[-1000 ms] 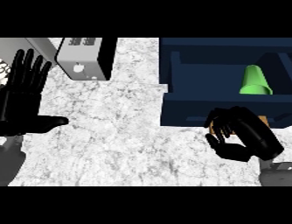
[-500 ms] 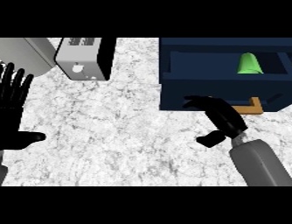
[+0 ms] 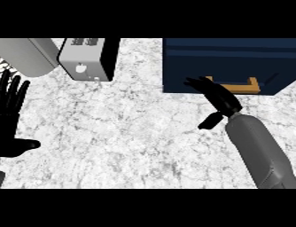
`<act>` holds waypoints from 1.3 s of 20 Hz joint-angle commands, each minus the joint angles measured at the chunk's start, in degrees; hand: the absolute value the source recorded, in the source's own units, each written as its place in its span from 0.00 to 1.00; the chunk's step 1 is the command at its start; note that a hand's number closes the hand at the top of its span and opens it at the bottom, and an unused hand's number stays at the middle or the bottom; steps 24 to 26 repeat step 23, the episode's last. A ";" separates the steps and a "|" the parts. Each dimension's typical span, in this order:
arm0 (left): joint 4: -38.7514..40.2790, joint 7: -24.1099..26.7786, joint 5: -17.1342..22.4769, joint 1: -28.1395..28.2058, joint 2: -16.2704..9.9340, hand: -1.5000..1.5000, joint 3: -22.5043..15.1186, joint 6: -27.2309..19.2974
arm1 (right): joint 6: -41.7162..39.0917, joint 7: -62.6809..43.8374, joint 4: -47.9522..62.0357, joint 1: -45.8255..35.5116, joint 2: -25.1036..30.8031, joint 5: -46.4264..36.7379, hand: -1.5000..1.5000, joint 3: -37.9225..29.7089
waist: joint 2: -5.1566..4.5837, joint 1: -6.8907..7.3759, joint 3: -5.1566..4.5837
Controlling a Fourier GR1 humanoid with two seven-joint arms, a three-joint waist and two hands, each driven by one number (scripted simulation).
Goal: Pick up the cup, place it into the drawer and close the drawer
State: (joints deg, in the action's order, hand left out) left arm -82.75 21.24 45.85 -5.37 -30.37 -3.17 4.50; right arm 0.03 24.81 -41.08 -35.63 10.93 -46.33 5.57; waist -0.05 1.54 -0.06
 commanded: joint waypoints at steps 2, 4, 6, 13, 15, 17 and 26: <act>0.54 -1.09 0.01 -0.58 0.97 0.00 1.21 1.54 | 0.57 4.66 16.00 -8.94 0.35 1.04 0.00 -4.58 | -0.58 0.32 0.14; -0.58 -0.43 -0.31 0.87 1.42 0.00 0.75 2.82 | -0.48 5.57 19.40 -12.93 2.61 1.85 0.00 -6.68 | -0.73 0.86 0.16; 1.13 -3.86 1.50 -3.74 -0.29 0.00 2.31 2.37 | -3.67 6.25 21.22 -14.72 5.79 1.52 0.00 -6.76 | -0.99 0.92 0.18; 1.86 -0.80 -0.46 -1.84 1.44 0.00 1.60 4.02 | -3.97 8.51 27.53 -19.44 9.13 1.39 0.00 -8.49 | -1.82 2.91 0.24; 2.28 -1.12 -0.86 -2.59 0.18 0.00 1.98 5.12 | -2.93 9.54 28.53 -18.99 9.36 1.44 0.00 -8.79 | -1.99 2.96 0.25; 1.00 -0.09 -2.22 -0.17 1.94 0.00 0.49 4.12 | -2.55 10.50 29.47 -18.32 9.69 1.68 0.00 -9.18 | -1.95 3.36 0.28; 1.01 0.55 -3.46 -0.11 2.51 0.00 -0.28 4.68 | -3.59 7.61 30.79 -22.93 9.09 2.18 0.00 -9.84 | -2.24 4.50 0.26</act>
